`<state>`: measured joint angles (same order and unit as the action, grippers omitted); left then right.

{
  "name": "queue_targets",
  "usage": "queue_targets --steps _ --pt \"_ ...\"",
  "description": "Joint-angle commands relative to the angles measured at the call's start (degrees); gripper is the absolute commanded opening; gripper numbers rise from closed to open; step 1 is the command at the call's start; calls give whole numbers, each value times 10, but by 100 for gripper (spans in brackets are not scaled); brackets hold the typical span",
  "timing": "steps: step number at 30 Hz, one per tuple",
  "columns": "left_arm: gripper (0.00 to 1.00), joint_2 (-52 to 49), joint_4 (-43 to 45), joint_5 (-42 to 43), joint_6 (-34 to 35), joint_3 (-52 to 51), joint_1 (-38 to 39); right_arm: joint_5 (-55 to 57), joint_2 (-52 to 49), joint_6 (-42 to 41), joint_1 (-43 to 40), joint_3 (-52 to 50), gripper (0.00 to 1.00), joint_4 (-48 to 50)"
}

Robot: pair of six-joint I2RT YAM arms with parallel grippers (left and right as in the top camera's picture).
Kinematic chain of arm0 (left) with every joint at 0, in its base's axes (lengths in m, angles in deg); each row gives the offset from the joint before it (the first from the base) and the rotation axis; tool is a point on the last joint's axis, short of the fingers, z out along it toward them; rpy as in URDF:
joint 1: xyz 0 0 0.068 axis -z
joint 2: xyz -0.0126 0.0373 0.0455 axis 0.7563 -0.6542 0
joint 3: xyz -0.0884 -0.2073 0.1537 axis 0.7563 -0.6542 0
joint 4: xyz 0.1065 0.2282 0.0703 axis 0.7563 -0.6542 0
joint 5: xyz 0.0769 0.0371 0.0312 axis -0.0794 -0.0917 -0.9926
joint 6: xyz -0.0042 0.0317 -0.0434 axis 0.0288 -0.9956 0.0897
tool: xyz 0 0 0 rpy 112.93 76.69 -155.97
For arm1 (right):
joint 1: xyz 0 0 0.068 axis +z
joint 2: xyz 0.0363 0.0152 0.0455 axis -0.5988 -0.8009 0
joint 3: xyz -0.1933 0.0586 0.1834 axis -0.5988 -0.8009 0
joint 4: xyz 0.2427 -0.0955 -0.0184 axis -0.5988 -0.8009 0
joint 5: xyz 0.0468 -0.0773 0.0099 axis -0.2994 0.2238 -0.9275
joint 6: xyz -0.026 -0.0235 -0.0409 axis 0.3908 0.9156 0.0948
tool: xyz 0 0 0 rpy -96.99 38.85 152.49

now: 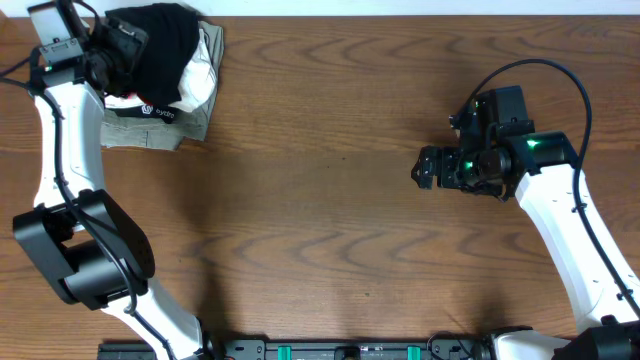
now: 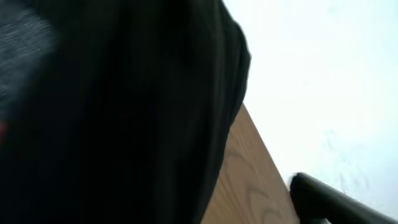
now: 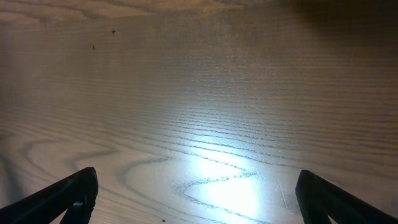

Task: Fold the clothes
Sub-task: 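Lower the leggings onto the stack and press them flat with the left gripper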

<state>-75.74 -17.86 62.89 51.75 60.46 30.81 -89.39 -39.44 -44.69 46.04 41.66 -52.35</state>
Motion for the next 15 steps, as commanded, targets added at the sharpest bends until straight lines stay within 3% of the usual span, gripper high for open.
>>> queue_targets --steps 1,9,15 --pt "98 4 -2 -5 1 7 -1 1 -2 -8 6 0 99 -2" --pt "98 31 -5 -5 -25 7 -1 1 -2 -8 6 0 99 -6" --pt "98 100 -80 -99 5 7 -1 1 -2 -8 6 0 99 -6"
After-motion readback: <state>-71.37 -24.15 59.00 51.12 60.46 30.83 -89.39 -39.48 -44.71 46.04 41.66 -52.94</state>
